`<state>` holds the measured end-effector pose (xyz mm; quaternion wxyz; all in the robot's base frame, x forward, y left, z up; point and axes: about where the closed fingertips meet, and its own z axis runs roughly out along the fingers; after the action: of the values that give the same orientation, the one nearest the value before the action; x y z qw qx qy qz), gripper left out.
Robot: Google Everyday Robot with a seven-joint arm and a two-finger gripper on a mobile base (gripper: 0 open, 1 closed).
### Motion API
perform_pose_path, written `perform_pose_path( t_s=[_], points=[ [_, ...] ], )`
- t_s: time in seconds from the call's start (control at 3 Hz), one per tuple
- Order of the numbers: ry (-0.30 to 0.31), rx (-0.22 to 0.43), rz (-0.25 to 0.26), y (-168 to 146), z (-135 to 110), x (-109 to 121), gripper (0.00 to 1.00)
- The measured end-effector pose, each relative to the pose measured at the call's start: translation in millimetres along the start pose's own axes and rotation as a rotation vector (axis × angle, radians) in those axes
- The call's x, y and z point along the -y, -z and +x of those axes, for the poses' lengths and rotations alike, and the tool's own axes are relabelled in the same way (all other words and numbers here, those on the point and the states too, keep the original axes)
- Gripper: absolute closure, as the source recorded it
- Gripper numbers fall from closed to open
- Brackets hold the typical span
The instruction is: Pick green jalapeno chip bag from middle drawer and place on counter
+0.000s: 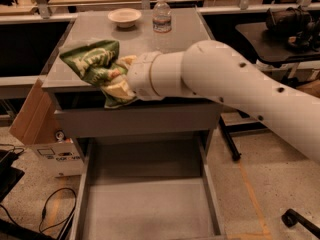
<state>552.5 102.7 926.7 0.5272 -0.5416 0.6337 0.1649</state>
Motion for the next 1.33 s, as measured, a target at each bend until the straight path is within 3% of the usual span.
perform_pose_path(
  t_s=[0.33, 0.67, 1.0, 1.33],
  points=[
    [-0.01, 0.027, 0.052, -55.7, -41.9, 9.5, 1.0],
    [-0.009, 0.029, 0.051, -56.0, -43.1, 8.5, 1.0],
    [-0.016, 0.035, 0.07, -58.8, -43.7, 33.6, 1.0],
    [-0.036, 0.058, 0.118, -67.5, -38.4, 108.9, 1.0]
  ],
)
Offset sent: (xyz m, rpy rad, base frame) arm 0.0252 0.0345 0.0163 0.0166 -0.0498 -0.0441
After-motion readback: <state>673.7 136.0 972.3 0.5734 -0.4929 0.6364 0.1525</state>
